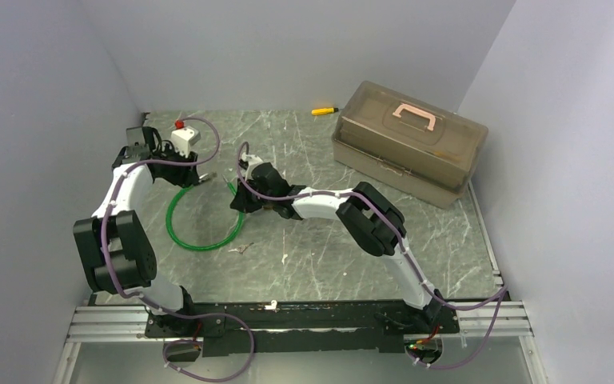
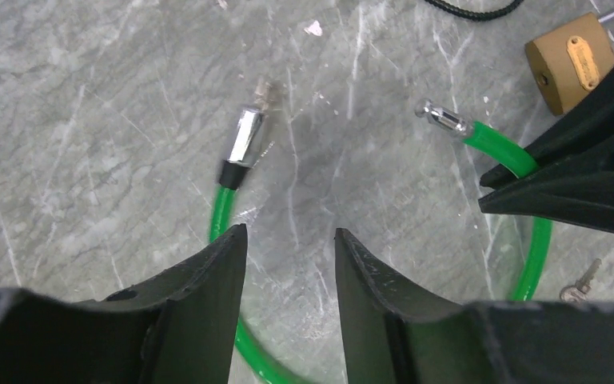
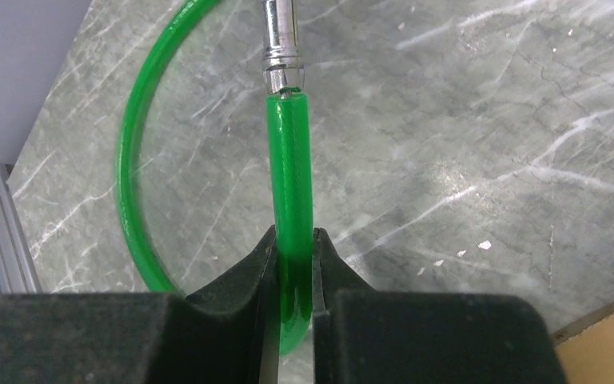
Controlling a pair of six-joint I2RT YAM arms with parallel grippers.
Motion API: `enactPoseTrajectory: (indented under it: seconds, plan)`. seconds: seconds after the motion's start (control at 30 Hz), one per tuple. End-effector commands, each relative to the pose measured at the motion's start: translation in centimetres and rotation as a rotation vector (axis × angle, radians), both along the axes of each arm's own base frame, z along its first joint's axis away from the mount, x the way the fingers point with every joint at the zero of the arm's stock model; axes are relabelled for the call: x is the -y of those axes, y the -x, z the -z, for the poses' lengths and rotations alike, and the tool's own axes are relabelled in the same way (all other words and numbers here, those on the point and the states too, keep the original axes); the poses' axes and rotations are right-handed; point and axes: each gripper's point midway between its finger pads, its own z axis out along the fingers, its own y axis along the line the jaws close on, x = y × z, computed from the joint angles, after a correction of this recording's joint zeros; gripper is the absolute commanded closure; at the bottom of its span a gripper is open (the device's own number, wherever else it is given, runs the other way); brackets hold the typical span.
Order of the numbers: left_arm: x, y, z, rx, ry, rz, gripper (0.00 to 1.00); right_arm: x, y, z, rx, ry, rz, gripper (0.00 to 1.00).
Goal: Unlock with the key
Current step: Place the lock at the center of the board.
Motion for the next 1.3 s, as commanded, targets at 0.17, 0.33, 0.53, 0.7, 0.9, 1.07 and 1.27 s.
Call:
enactPoseTrajectory:
  seconds: [0.17,0.33,0.53,0.7,0.9,1.07,1.27]
  plan:
    - [2.5,3.6,-4.9,-0.003,0.071,0.105,0.25,0.8,-0.3,1.2,-0.016,0.072,-0.026,0.83]
    - [3.8,7.5,-9.3,-0.029,0.095,0.131,0.01,1.3,-0.7,-0.2,0.007,0.100,-0.042,0.54]
    - [4.5,13.5,-14.0,-0.043,0.046,0.154,0.01,3.0,-1.4,-6.4,0.115,0.099,-0.018,0.23]
    - [3.5,17.0,-17.8,0.155,-0.067,0.062,0.01,6.4,0.3,-15.5,0.222,0.068,0.069,0.00]
    - [1.5,20.8,-15.7,0.149,-0.193,-0.069,0.01,12.9,3.0,-15.3,0.099,0.093,0.151,0.00]
    - [3.5,24.0,-15.8,0.139,-0.147,-0.006,0.01,15.0,8.6,-10.3,0.112,0.286,0.132,0.00]
    - [3.9,25.8,-14.5,0.081,-0.107,-0.056,0.01,12.8,13.8,-5.9,0.168,0.392,0.029,0.14]
